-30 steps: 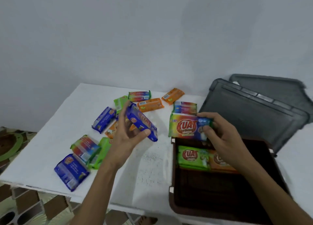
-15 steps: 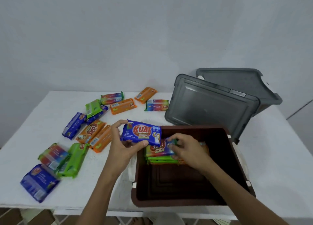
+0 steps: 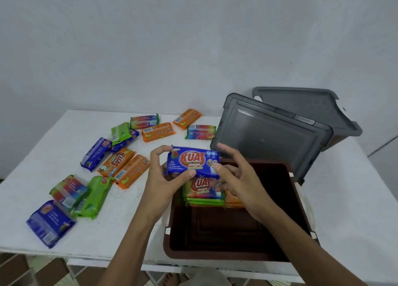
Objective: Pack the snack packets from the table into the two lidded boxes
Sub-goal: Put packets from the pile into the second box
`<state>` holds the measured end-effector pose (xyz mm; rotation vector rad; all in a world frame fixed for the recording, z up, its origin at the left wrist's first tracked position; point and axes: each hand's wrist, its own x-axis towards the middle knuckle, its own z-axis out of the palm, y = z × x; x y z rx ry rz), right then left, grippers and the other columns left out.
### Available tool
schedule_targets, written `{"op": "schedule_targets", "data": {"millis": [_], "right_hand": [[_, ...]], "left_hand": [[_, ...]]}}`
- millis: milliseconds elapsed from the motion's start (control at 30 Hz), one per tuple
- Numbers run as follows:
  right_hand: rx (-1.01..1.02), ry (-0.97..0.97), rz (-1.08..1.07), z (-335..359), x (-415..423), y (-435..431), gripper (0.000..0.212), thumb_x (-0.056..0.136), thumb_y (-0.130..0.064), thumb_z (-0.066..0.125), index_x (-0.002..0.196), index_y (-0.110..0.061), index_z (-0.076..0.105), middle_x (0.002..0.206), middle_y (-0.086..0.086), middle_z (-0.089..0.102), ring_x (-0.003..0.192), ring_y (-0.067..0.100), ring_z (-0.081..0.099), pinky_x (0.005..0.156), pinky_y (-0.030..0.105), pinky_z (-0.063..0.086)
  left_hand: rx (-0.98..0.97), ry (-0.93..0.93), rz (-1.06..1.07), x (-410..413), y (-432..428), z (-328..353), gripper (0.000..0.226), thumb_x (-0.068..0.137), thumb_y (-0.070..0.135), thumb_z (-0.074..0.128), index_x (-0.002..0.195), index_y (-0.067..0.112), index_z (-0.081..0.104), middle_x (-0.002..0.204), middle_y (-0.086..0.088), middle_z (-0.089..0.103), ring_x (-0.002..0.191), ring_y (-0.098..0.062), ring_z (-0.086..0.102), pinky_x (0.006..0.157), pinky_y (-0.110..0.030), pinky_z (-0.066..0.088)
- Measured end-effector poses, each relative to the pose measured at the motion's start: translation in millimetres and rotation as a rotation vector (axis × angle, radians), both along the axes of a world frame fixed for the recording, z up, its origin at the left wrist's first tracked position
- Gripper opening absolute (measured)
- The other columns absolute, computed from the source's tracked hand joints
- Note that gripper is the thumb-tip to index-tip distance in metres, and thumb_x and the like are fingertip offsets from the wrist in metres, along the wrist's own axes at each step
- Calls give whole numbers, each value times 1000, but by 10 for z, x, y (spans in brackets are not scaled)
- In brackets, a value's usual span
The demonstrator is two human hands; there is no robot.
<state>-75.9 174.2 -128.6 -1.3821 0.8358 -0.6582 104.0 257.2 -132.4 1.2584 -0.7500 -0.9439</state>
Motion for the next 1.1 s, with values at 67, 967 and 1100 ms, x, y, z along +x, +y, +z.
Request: {"op": "schedule_targets", "data": {"millis": [67, 967, 1100], "right_hand": [[77, -121, 11, 54, -70, -26, 49, 85, -27, 67, 132, -32, 54, 111, -4, 70, 94, 28, 71, 69, 36, 62], [-592, 1016, -102, -367, -640, -5, 40, 100, -28, 51, 139, -20, 51, 129, 8, 59, 111, 19, 60, 90, 27, 52], [-673, 1152, -110, -292, -573, 43, 45, 100, -37, 47, 142, -23, 44, 134, 8, 49, 115, 21, 53, 89, 30, 53]], "left_hand": [[14, 4, -89, -100, -14, 24, 53, 69, 29, 78, 111, 46, 50, 112, 7, 70, 105, -17, 69, 67, -28, 59], [109, -888, 89, 67, 87, -410, 24, 98, 8, 51, 111, 16, 70, 136, 2, 54, 126, -14, 48, 100, -42, 48], [83, -902, 13, 119, 146, -443, 27, 100, 22, 46, 117, 20, 67, 144, 7, 49, 129, -11, 46, 102, -40, 47]]}}
